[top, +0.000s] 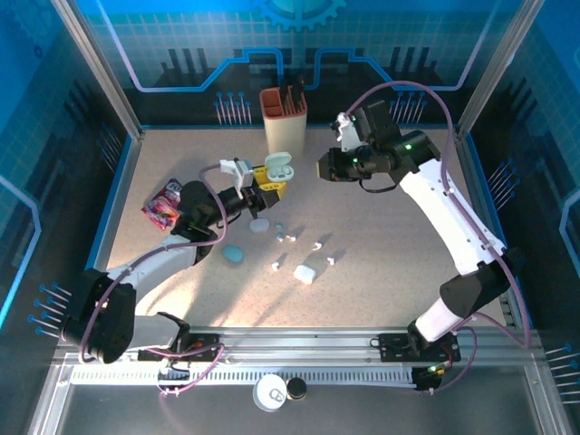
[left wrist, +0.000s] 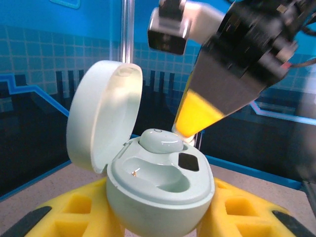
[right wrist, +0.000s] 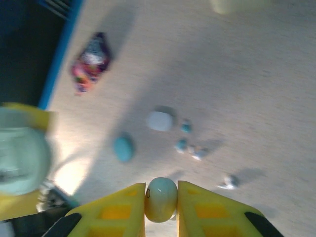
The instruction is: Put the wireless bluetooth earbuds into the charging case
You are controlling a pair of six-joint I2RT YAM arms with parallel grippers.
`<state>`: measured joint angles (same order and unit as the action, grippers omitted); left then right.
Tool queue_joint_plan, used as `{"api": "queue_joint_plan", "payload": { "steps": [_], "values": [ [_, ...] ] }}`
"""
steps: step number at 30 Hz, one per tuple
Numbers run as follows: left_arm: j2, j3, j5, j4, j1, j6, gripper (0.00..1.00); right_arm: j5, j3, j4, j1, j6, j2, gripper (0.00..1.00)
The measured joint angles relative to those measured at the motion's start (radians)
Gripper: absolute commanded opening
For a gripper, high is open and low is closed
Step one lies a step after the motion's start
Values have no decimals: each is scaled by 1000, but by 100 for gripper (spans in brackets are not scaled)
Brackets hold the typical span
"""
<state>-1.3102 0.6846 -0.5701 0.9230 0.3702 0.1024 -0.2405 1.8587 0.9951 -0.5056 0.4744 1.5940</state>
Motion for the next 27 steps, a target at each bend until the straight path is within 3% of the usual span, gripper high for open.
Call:
{"api": "queue_joint_plan", "payload": {
  "steps": [5, 11, 27],
  "values": [
    [-21, 13, 51, 2, 6, -27, 35, -120, 116, -79, -68, 43, 25, 19],
    [-32, 14, 80, 2, 14, -35, 35, -180, 239, -124, -117, 65, 122, 18],
    [-30, 32, 111, -25, 19, -54, 35, -158, 264, -104, -128, 50, 211, 18]
  ]
}}
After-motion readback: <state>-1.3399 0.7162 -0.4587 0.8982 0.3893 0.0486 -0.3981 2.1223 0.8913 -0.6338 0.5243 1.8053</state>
